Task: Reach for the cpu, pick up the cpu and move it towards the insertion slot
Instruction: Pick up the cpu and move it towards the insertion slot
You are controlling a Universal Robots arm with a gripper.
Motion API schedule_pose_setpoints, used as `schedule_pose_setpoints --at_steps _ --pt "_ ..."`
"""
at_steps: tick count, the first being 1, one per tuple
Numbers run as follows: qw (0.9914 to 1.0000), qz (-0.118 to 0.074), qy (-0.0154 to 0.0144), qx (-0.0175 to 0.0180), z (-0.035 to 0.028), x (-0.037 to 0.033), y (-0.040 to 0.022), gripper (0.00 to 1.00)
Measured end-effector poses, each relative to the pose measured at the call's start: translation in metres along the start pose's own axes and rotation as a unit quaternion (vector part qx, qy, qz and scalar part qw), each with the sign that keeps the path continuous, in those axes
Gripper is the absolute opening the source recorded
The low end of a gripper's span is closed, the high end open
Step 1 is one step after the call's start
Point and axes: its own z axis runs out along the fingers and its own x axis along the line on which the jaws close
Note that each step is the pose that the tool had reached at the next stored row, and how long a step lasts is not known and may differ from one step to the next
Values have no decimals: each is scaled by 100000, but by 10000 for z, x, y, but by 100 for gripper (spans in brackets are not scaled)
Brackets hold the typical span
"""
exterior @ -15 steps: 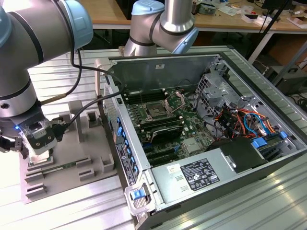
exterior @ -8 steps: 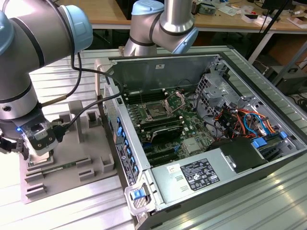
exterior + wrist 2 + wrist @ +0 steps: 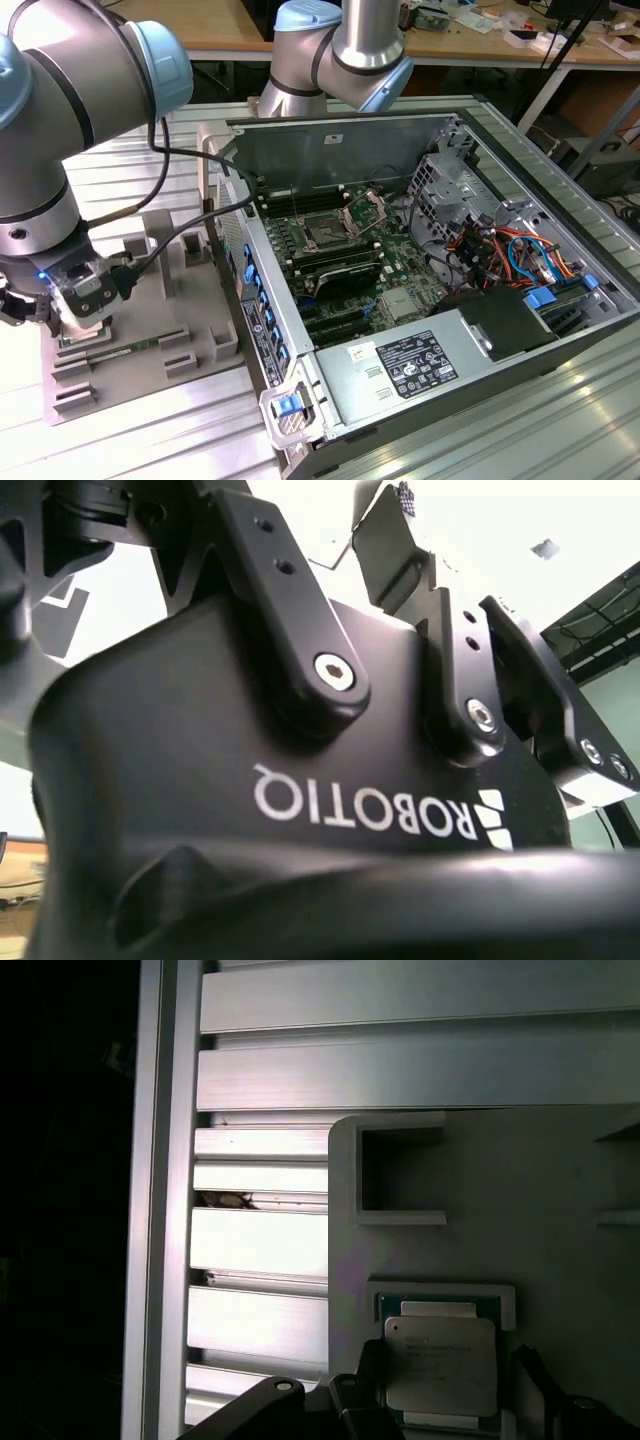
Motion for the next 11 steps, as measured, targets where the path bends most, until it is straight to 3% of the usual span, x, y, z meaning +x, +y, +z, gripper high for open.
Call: schedule_pose_setpoints --at_steps 11 --pt "99999 -481 13 -12 30 11 0 60"
